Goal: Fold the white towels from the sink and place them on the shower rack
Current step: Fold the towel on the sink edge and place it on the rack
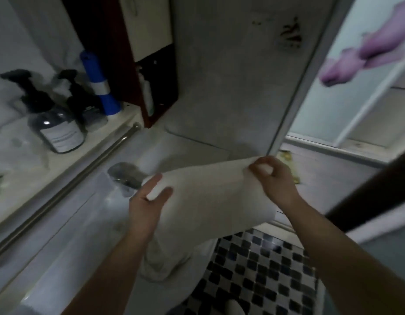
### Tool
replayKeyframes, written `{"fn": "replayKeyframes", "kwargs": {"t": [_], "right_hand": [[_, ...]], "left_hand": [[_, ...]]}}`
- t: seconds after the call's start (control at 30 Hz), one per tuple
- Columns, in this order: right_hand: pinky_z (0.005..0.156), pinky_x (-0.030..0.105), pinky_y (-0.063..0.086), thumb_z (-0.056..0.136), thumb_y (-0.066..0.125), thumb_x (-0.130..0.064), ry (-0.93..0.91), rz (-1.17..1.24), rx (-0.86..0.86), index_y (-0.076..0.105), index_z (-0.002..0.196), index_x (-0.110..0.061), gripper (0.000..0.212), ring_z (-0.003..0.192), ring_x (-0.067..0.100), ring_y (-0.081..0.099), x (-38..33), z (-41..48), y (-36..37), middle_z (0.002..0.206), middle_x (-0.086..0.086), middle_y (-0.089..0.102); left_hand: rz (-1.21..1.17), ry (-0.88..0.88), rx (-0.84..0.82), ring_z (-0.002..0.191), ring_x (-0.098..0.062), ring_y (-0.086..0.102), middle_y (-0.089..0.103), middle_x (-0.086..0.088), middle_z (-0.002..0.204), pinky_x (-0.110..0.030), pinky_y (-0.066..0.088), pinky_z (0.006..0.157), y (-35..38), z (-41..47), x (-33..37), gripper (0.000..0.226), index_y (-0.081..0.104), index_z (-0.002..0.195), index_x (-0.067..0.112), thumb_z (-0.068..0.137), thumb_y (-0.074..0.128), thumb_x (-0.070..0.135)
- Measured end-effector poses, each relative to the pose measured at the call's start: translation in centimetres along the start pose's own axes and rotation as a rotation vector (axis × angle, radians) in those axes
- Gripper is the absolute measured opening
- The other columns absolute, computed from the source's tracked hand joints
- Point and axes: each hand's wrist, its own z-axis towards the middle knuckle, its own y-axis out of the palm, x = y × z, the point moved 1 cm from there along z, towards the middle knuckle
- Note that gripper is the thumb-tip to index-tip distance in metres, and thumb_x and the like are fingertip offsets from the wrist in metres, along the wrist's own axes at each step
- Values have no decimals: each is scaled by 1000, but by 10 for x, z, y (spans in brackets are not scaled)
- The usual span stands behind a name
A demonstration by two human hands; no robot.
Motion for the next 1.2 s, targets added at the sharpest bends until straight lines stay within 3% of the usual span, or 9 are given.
{"fn": "replayKeyframes", "kwargs": {"t": [0.13, 0.23, 0.3, 0.47, 0.57, 0.73, 0.97, 1.13, 1.2], "right_hand": [[59, 3, 42, 86, 72, -45, 56, 34, 128, 67, 87, -44, 5, 84, -12, 61, 18, -38, -59, 95, -34, 66], [68, 9, 46, 84, 71, -51, 108, 18, 229, 68, 91, -41, 12, 88, -6, 64, 32, -72, -102, 99, -27, 69], [72, 20, 50, 84, 72, -51, 149, 21, 312, 69, 92, -41, 14, 84, -2, 66, 42, -93, -127, 98, -24, 70], [53, 25, 46, 81, 70, -56, 247, -7, 495, 66, 94, -40, 22, 54, 5, 57, 58, -158, -184, 80, -12, 70], [55, 25, 45, 84, 71, -50, 278, 11, 589, 66, 94, -38, 16, 57, 6, 57, 63, -206, -218, 78, -9, 69], [72, 22, 45, 89, 69, -45, 272, -37, 667, 65, 93, -40, 7, 81, -3, 58, 68, -271, -261, 97, -24, 65], [70, 1, 39, 87, 73, -39, 239, -89, 693, 65, 93, -39, 10, 89, -18, 56, 76, -356, -305, 95, -26, 63], [60, -2, 41, 87, 72, -42, 250, -32, 703, 67, 93, -40, 9, 86, -19, 57, 73, -405, -311, 92, -32, 63], [61, -1, 42, 86, 72, -44, 254, -22, 713, 68, 94, -40, 10, 87, -21, 56, 73, -419, -316, 95, -31, 63]], "left_hand": [[26, 24, -210, 98, 20, 58, 63, 40, 106, -13, 46, 82, 43, -9, 13, 42, 66, 106, 64, 79, 83, 38], [6, 30, -318, 102, 5, 62, 65, 31, 113, -23, 51, 80, 79, -22, 23, 41, 67, 105, 64, 72, 85, 47], [4, 54, -396, 98, 5, 62, 65, 28, 114, -23, 52, 77, 104, -36, 32, 40, 66, 104, 65, 69, 83, 53], [11, 104, -525, 95, 1, 62, 65, 22, 112, -18, 49, 66, 160, -83, 45, 32, 69, 106, 54, 82, 81, 37], [23, 144, -599, 93, -1, 61, 65, 16, 112, -21, 48, 67, 188, -122, 52, 31, 69, 109, 47, 85, 80, 32], [77, 218, -653, 81, 22, 56, 59, 28, 104, -6, 43, 57, 208, -186, 61, 33, 62, 101, 59, 87, 77, 33], [94, 258, -682, 102, -12, 56, 58, 18, 112, -32, 46, 88, 209, -274, 49, 31, 61, 105, 57, 89, 76, 35], [69, 203, -706, 90, 19, 57, 58, 32, 110, -14, 44, 74, 194, -322, 45, 33, 61, 94, 70, 89, 75, 40], [49, 185, -708, 87, 22, 56, 58, 36, 106, -13, 45, 71, 191, -335, 47, 36, 62, 92, 72, 88, 76, 39]]}}
